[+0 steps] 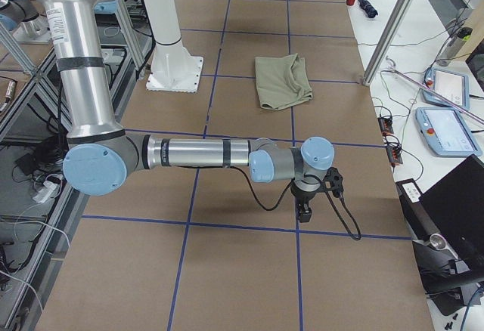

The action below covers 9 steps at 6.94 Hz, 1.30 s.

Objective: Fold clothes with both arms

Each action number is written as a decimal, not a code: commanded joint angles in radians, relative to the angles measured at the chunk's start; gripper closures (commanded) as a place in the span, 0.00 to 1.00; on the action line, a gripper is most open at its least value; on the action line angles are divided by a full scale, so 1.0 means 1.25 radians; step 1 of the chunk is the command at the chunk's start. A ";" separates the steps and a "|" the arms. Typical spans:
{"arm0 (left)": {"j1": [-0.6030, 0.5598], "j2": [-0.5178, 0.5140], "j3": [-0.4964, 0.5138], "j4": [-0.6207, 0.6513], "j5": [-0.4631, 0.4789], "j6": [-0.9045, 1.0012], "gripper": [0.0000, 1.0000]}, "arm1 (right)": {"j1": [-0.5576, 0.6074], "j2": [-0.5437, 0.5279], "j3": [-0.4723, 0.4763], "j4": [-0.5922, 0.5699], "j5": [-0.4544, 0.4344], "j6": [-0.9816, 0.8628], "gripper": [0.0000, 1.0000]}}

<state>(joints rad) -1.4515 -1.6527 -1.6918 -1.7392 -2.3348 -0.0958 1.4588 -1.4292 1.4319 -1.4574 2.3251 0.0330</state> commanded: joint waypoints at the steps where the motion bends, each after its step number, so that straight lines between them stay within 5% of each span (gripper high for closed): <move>1: 0.000 0.002 -0.005 0.001 -0.017 -0.001 0.00 | 0.000 -0.021 -0.001 0.005 -0.003 -0.001 0.00; 9: -0.001 0.013 0.003 -0.004 -0.029 0.002 0.00 | 0.000 -0.014 -0.009 0.004 0.060 0.001 0.00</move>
<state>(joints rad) -1.4520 -1.6454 -1.6949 -1.7432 -2.3715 -0.0947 1.4588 -1.4479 1.4216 -1.4527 2.4014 0.0338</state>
